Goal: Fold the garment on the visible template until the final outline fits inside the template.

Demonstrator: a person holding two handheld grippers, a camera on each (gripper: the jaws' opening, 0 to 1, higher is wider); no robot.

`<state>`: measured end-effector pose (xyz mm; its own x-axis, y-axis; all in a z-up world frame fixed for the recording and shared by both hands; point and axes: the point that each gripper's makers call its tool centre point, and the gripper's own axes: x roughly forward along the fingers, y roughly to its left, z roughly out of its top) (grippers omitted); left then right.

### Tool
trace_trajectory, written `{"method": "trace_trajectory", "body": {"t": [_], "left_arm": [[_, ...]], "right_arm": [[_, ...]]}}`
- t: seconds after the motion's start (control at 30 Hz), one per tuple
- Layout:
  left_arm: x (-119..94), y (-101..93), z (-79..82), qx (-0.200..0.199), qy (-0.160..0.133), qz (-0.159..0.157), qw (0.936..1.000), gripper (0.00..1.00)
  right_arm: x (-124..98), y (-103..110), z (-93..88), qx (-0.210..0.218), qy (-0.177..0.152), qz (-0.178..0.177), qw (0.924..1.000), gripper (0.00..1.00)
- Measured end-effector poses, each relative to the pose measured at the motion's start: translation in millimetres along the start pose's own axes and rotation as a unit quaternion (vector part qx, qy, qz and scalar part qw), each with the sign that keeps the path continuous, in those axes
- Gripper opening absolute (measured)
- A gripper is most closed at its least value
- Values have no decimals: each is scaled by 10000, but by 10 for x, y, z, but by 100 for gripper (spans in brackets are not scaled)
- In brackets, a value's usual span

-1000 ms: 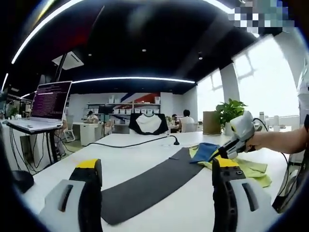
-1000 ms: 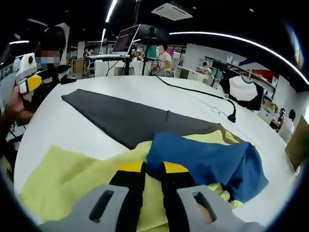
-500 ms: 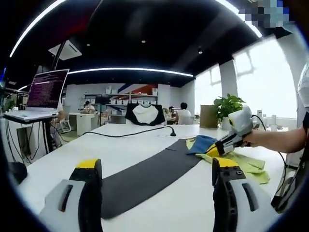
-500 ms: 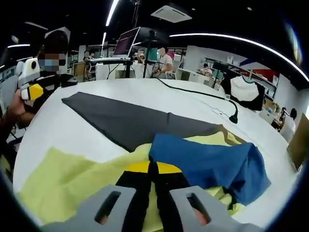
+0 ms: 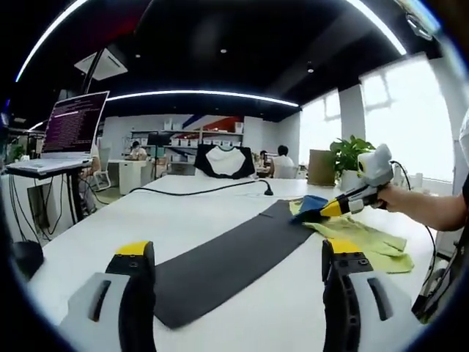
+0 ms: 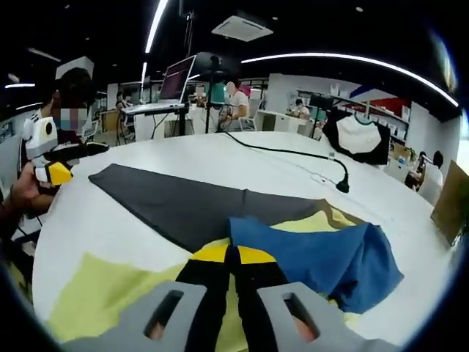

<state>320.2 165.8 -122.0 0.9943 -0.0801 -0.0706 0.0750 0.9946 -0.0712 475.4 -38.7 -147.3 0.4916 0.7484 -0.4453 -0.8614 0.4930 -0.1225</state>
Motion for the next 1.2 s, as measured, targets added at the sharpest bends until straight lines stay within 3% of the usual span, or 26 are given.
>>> {"method": "trace_trajectory", "body": {"t": [0.4, 0.63, 0.73, 0.9, 1.0, 1.1, 1.2], "left_arm": [[18, 257, -90, -24, 269, 200, 9994, 94], [56, 354, -197, -16, 481, 249, 9985, 88], [63, 383, -244, -10, 573, 251, 9980, 73], [81, 417, -335, -218, 751, 170, 9968, 39], [103, 425, -360, -228, 867, 196, 9958, 34], [137, 465, -385, 11, 970, 275, 9949, 20], [168, 518, -406, -54, 1036, 341, 9940, 20]], "right_arm": [[-171, -159, 296, -247, -266, -285, 9989, 0], [-316, -286, 400, -124, -382, -422, 9983, 0], [-372, -323, 438, -152, -407, -486, 9979, 0], [-436, -390, 504, -185, -443, -557, 9973, 0], [-453, -407, 515, -220, -442, -590, 9970, 0], [-459, -432, 529, -240, -441, -597, 9970, 0], [-465, -463, 530, -263, -425, -608, 9969, 0]]}}
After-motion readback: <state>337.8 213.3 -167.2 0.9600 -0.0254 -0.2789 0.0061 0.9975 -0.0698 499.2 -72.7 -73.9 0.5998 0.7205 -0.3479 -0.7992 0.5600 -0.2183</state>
